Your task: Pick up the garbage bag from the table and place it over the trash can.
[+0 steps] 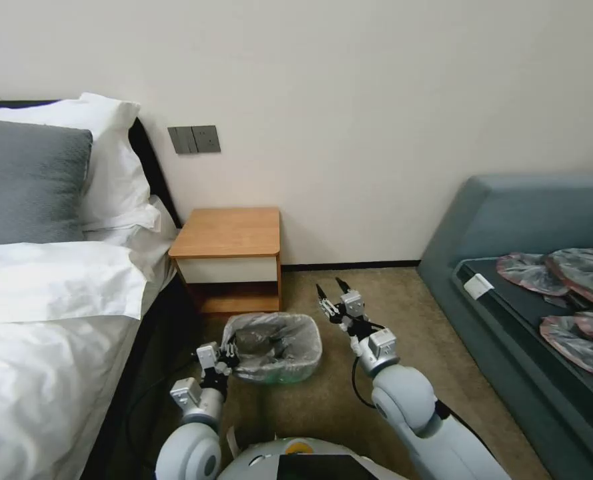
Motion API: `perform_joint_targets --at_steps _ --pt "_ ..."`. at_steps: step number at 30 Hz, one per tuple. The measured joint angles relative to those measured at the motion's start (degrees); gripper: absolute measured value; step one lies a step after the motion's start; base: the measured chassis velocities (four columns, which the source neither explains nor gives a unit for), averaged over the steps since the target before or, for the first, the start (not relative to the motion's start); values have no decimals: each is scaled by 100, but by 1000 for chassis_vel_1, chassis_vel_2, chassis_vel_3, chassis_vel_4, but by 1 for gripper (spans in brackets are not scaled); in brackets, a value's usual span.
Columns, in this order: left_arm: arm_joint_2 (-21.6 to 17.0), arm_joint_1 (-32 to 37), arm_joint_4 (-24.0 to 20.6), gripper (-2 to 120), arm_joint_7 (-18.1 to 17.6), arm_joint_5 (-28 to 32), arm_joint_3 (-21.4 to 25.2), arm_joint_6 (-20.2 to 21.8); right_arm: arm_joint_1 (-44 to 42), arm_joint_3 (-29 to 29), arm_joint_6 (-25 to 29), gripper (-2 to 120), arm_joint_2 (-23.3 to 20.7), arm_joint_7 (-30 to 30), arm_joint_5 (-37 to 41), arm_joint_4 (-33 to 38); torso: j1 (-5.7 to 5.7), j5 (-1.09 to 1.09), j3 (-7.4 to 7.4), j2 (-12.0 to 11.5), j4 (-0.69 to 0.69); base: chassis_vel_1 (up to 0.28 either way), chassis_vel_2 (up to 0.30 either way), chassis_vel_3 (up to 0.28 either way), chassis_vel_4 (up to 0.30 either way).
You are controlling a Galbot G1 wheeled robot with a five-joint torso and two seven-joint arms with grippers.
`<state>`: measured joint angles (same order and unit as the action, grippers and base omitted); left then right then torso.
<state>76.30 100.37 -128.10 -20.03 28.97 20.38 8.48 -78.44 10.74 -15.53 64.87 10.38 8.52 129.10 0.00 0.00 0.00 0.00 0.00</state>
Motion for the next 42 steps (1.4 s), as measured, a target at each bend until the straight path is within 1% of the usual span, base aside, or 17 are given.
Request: perform_joint_targets --at_steps 1,5,6,7,8,9,10,12,21,29,42 --pt "0 0 0 8 0 0 0 0 0 0 0 64 0 0 0 0 0 0 0 0 0 0 0 0 0" --pt "20 -26 165 8 -77 0 -180 -69 -283 137 36 84 176 -18 -157 188 0 0 0 0 0 0 0 0 0" --pt "20 -26 165 8 -77 0 -180 -69 -283 137 36 84 176 -18 -157 188 0 0 0 0 0 0 0 0 0" --pt "25 -35 190 8 -91 6 -209 -79 -342 159 58 87 219 -25 -204 211 0 0 0 0 0 0 0 0 0" --pt "29 -43 219 8 -110 19 -246 -82 -417 189 88 93 275 -34 -278 228 0 0 0 0 0 0 0 0 0" --pt "29 -43 219 8 -110 19 -246 -82 -417 189 88 93 275 -34 -278 228 0 0 0 0 0 0 0 0 0" --pt "29 -46 244 8 -124 25 -274 -82 -463 208 107 97 309 -36 -333 235 0 0 0 0 0 0 0 0 0" --pt "34 -54 327 8 -148 24 -346 -85 -556 232 124 100 377 -37 -417 272 0 1 0 0 0 0 0 0 0" --pt "87 -130 566 8 -239 1 -457 -109 -716 238 130 100 490 -43 -475 368 0 0 0 0 0 0 0 0 0" --pt "119 -206 721 8 -269 32 -486 -110 -752 228 133 100 502 -55 -468 406 0 0 0 0 0 0 0 0 0" --pt "143 -351 954 8 -271 9 -414 -60 -765 236 132 100 530 -58 -461 411 0 0 0 0 0 0 0 0 0"
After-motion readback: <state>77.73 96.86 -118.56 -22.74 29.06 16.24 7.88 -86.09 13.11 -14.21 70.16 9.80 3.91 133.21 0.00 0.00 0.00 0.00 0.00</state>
